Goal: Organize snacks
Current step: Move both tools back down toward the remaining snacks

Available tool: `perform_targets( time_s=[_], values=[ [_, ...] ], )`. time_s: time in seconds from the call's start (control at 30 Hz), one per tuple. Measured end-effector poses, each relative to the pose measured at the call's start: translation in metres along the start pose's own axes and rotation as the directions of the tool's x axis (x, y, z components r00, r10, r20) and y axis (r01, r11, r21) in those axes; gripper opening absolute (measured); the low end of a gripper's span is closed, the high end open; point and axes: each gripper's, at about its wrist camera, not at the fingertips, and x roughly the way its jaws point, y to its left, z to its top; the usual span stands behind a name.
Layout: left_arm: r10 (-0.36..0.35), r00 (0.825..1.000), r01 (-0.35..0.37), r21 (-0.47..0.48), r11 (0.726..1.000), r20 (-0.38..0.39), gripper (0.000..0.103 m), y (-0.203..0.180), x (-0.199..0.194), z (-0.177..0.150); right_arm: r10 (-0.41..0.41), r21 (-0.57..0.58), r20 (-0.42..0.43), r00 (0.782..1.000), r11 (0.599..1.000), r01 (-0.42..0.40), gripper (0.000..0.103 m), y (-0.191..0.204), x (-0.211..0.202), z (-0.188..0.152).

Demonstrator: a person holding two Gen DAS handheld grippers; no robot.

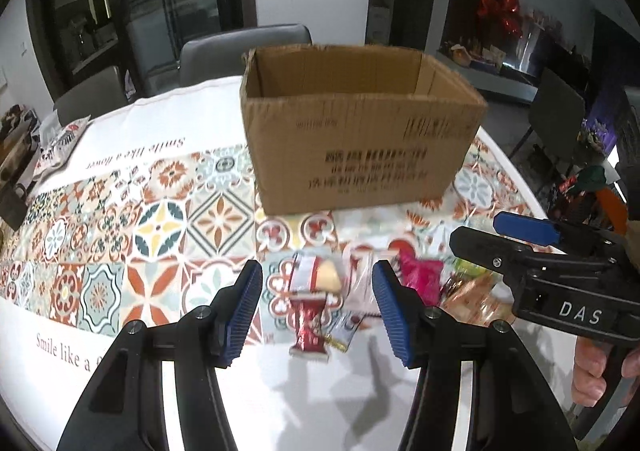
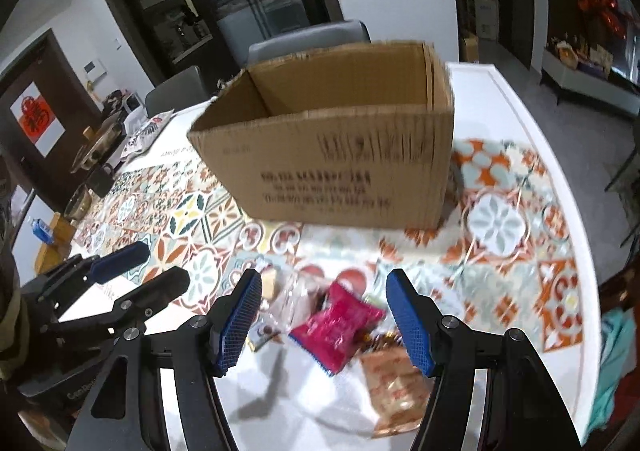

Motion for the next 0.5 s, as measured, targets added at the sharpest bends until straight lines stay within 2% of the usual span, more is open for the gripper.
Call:
perform_targets(
  time_s=[0.17, 0.43, 0.5],
  values=[
    [0.007, 1.000, -0.007, 0.000, 1.000, -0.020, 0.056, 0.003, 0.010, -0.020, 0.011, 0.031, -0.017, 1.000, 0.999, -0.011, 0.066, 0.001, 0.012, -0.021],
    [-0.020, 0.995, 0.017, -0.030, 0.999, -0.097, 0.056, 0.009, 0.037, -0.044, -0.003, 0.056, -0.067, 0.998, 0.998, 0.007, 0.065, -0.004, 0.034, -0.039],
    [-0.021, 0.993, 0.018, -0.035, 0.999, -0.112, 0.056, 0.010, 0.044, -0.047, -0.007, 0.057, -0.086, 0.996, 0.998, 0.012, 0.062, -0.004, 0.040, -0.042]
  ],
)
